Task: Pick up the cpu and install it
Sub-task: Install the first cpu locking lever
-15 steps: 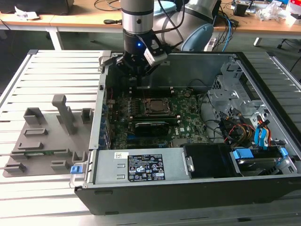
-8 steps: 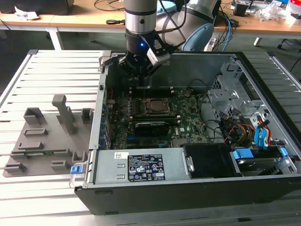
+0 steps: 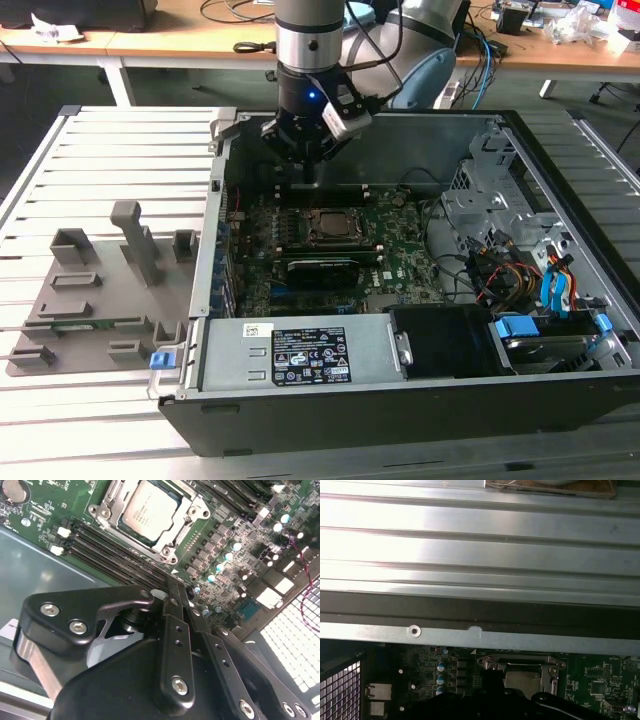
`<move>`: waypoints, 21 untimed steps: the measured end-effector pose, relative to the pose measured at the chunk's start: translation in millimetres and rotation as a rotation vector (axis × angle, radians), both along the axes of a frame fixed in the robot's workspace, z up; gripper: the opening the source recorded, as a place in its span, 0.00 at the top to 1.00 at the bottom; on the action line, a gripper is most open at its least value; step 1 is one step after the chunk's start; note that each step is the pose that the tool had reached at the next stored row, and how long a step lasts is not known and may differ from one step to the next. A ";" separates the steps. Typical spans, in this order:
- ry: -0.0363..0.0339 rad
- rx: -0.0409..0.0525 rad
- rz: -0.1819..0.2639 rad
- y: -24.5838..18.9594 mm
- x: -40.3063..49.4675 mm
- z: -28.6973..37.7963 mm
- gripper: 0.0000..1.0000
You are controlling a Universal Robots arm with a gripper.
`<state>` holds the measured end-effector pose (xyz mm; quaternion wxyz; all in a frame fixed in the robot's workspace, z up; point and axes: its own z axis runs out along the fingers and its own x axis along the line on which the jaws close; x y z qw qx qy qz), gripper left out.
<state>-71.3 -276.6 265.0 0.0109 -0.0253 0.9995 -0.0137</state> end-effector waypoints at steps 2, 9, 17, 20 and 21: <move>0.0000 0.0000 0.000 0.0 2.3 0.0 0.89; 0.0000 0.0000 0.000 0.0 11.9 0.0 0.89; 0.0001 -0.0002 0.000 0.0 19.3 -0.5 0.89; 0.0001 -0.0008 0.000 0.0 19.3 -4.5 0.89; 0.0003 -0.0005 0.000 0.0 19.2 -6.6 0.89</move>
